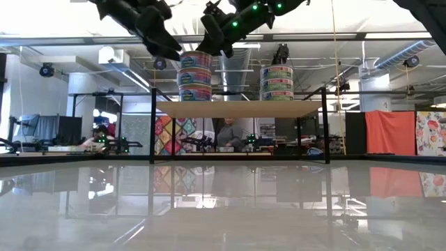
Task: Stack canned seafood by type on shelf
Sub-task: Stack the blue-pink tuna can on top of the blue-pink tuna can, then return to Home Position
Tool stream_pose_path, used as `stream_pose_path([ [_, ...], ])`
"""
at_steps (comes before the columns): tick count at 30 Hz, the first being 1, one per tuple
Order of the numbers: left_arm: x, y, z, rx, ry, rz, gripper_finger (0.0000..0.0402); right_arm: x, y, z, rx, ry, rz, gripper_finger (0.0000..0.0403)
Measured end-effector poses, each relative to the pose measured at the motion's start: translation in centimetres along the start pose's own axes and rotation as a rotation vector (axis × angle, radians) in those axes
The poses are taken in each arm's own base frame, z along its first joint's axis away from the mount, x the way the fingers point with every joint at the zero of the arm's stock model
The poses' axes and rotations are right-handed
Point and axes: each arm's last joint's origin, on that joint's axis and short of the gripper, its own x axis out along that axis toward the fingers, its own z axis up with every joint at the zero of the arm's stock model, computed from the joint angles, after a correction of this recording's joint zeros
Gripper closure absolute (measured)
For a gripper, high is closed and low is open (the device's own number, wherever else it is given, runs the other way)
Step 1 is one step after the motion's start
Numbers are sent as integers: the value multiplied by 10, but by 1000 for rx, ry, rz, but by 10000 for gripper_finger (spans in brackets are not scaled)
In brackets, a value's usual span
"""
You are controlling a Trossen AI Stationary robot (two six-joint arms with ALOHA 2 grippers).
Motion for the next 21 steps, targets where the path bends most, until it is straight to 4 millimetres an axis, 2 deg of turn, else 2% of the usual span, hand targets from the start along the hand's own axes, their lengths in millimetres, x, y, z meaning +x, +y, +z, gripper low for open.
stream_pose_path([
  [3,-12,-3,3,-8,-2,63,3,0,0,1,-1,-11,-3,390],
  [8,-25,-13,8,-22,-38,53,3,-1,-1,5,-2,-33,-10,390],
  [14,-20,-36,-2,-9,-40,-18,3,-4,-3,14,-8,-92,-26,390],
  [21,-18,-60,-20,-7,-28,-9,3,-31,-5,29,-27,-127,-44,390],
])
